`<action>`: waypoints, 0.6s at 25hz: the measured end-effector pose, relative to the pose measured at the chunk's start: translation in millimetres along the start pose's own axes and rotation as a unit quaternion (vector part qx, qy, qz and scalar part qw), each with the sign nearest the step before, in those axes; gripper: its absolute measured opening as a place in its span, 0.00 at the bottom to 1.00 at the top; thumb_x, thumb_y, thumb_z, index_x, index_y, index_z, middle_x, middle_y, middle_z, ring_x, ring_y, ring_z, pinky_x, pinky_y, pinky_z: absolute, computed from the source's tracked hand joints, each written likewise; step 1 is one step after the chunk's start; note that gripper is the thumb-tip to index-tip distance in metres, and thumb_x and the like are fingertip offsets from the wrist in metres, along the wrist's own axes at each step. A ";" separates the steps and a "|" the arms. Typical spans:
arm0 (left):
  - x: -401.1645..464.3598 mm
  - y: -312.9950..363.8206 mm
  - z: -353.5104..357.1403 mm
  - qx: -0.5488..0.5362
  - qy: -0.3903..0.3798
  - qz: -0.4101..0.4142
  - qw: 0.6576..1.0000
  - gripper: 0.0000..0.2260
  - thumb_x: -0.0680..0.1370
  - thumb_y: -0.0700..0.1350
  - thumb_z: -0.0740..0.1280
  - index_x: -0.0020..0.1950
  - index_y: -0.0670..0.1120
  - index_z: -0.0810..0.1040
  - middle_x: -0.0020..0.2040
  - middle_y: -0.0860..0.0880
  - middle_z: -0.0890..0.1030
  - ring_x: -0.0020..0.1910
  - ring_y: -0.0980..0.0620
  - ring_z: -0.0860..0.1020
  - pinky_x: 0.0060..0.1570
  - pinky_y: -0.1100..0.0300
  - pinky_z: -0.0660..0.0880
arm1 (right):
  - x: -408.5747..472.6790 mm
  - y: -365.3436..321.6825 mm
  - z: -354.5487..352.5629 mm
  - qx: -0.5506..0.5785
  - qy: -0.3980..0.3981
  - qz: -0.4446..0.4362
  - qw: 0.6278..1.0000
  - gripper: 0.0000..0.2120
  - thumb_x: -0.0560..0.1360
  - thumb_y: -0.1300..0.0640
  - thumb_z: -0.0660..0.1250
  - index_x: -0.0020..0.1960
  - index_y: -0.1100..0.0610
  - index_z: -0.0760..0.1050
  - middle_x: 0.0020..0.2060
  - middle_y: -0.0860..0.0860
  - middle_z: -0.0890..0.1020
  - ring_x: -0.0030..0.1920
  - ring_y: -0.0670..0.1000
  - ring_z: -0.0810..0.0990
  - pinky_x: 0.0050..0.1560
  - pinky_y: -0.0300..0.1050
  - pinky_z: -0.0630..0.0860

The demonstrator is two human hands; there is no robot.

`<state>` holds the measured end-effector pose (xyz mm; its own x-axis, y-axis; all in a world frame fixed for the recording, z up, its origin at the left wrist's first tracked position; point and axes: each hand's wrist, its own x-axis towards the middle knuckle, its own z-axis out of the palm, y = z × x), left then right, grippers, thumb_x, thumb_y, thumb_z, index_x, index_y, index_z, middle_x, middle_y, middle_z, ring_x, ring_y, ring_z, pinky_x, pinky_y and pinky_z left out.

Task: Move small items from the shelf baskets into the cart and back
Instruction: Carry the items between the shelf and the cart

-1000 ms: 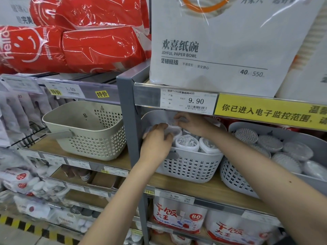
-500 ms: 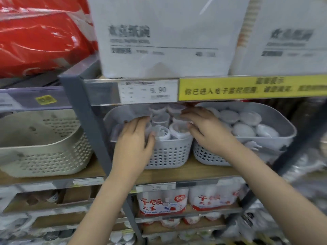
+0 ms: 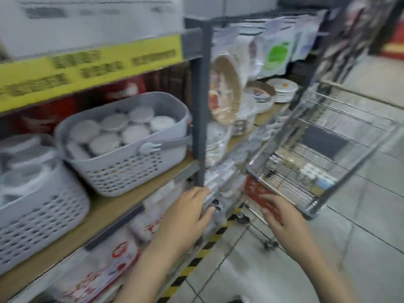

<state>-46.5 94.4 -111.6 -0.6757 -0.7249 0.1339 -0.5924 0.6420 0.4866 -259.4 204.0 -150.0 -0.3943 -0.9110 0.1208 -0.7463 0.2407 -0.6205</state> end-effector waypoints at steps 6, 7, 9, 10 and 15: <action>69.7 44.8 97.0 -0.006 -0.153 0.000 0.988 0.18 0.81 0.53 0.58 0.70 0.53 0.66 0.66 0.55 0.71 0.63 0.56 0.70 0.56 0.63 0.68 | -23.2 109.3 -38.6 0.022 -0.032 0.213 0.976 0.12 0.79 0.52 0.62 0.62 0.50 0.72 0.55 0.44 0.78 0.55 0.46 0.78 0.54 0.42 0.72; 82.3 51.6 112.2 -0.012 -0.172 -0.002 0.985 0.19 0.81 0.53 0.58 0.71 0.53 0.66 0.68 0.55 0.71 0.65 0.56 0.70 0.57 0.64 0.67 | -22.9 126.0 -44.6 0.024 -0.031 0.232 0.972 0.13 0.79 0.52 0.62 0.63 0.50 0.72 0.55 0.44 0.79 0.56 0.47 0.78 0.56 0.43 0.72; 103.3 59.9 137.3 -0.030 -0.198 -0.016 0.980 0.20 0.80 0.53 0.59 0.72 0.52 0.66 0.70 0.55 0.69 0.67 0.56 0.68 0.61 0.63 0.66 | -18.3 151.3 -52.2 0.019 -0.033 0.245 0.969 0.13 0.79 0.51 0.62 0.63 0.50 0.73 0.56 0.45 0.79 0.59 0.46 0.77 0.58 0.42 0.72; 113.8 63.4 147.9 -0.037 -0.206 -0.022 0.978 0.20 0.80 0.53 0.59 0.72 0.52 0.66 0.70 0.55 0.69 0.68 0.56 0.68 0.63 0.62 0.66 | -14.1 161.3 -55.1 0.016 -0.037 0.247 0.968 0.13 0.79 0.52 0.62 0.63 0.51 0.73 0.56 0.45 0.79 0.59 0.46 0.77 0.58 0.41 0.71; 157.5 76.7 183.6 -0.056 -0.230 -0.052 0.970 0.18 0.80 0.52 0.61 0.70 0.52 0.68 0.68 0.55 0.71 0.66 0.56 0.70 0.62 0.61 0.68 | 10.3 188.6 -57.6 0.019 -0.085 0.225 0.971 0.12 0.78 0.53 0.61 0.61 0.50 0.73 0.57 0.46 0.77 0.58 0.46 0.75 0.57 0.39 0.69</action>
<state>-279.0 75.3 -211.7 -0.7545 -0.5792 -0.3086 -0.6339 0.5216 0.5711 -435.1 259.3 -221.1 -0.5795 -0.7594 -0.2957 -0.4979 0.6172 -0.6093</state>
